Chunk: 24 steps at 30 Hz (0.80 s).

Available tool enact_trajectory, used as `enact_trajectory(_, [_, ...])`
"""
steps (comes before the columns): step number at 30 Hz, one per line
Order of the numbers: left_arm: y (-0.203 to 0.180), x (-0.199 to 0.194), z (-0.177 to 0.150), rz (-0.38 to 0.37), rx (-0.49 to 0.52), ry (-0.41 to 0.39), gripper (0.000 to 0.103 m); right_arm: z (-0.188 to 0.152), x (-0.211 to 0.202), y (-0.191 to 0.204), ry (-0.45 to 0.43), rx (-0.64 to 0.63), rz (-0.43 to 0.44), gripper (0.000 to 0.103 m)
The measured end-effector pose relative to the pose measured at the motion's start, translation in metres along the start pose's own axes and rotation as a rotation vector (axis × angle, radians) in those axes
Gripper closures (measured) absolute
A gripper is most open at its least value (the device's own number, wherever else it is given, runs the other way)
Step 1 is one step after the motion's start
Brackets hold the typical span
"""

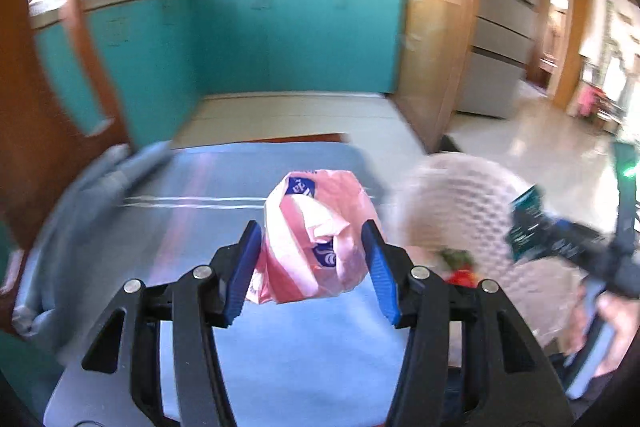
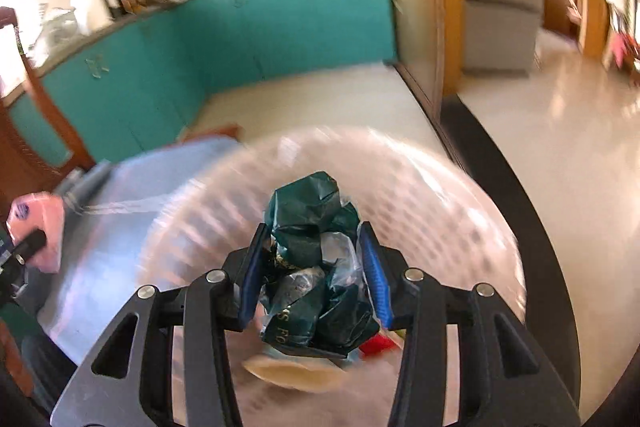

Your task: Collect trash

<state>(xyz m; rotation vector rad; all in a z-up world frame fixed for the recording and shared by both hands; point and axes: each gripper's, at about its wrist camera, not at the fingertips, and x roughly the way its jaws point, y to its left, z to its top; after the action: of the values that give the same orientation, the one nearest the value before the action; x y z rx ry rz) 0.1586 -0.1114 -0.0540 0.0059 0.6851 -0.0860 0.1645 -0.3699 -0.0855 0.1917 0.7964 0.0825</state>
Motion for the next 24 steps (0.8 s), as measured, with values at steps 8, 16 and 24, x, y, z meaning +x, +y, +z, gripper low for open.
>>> enact_trajectory(8, [-0.088, 0.046, 0.001, -0.221, 0.123, 0.064, 0.029, -0.003, -0.023, -0.051, -0.100, 0.191, 0.016, 0.025])
enact_trajectory(16, [-0.075, 0.021, -0.010, -0.109, 0.157, -0.018, 0.008, 0.003, -0.035, -0.070, -0.221, 0.351, 0.033, 0.020])
enact_trajectory(24, [0.003, -0.069, -0.050, 0.099, 0.163, -0.132, 0.003, -0.020, -0.049, -0.003, -0.338, 0.131, -0.061, 0.013])
